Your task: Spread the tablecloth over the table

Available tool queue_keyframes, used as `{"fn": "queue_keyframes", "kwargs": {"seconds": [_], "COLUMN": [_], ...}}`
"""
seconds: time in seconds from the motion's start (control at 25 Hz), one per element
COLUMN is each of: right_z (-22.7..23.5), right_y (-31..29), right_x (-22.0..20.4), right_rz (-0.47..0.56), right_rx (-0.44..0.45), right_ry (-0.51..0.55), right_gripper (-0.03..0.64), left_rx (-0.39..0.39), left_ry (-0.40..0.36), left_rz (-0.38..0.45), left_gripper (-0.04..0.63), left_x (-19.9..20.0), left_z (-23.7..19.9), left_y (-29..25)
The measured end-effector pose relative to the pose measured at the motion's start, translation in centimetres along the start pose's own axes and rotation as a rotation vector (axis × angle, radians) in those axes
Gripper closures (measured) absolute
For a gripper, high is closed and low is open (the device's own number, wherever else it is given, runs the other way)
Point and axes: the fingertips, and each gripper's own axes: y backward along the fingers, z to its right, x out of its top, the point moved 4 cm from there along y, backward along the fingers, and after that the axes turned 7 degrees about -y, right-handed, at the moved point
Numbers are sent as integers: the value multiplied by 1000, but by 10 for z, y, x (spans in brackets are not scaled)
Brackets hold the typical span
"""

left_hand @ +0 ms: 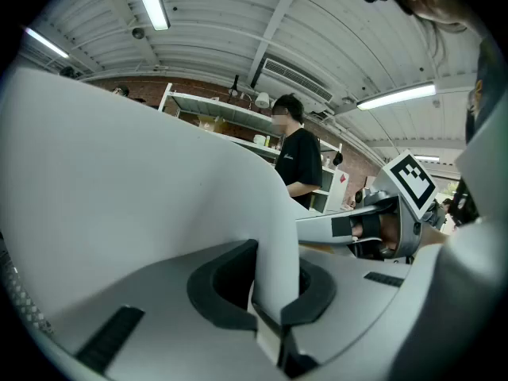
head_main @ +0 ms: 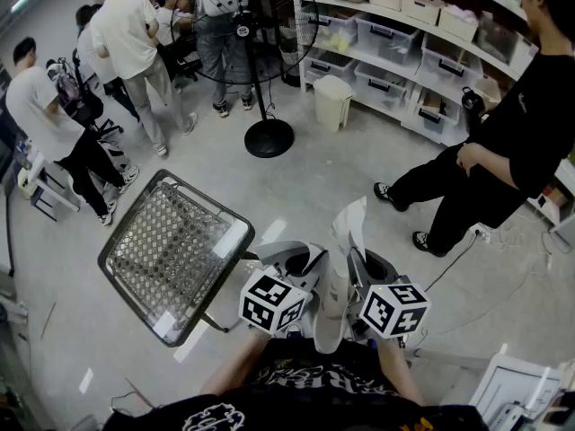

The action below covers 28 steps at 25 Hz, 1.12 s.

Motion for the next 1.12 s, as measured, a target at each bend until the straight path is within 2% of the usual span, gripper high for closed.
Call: {"fn": "queue_keyframes", "kwargs": {"seconds": [0.24,0.52,0.72,1.12], "right_z": [7,9,17,24], "right_y": [6,11,23,25], "right_x": [-11,-3,-4,-7], "right_rz": [4,18,26,-40], "right_rx": [1,-9,13,94], "right_ry": [-10,-64,-52,-35], "right_gripper": [598,598,598,598], "left_rx": [-2,13,55,149], "left_ry": [9,20,21,24], "left_rz": [9,12,15,11], "left_gripper": [572,572,572,572], "left_x": [-10,-3,-7,-7], "left_z": [8,6,15,27], "left_y": [1,7,5,5]}}
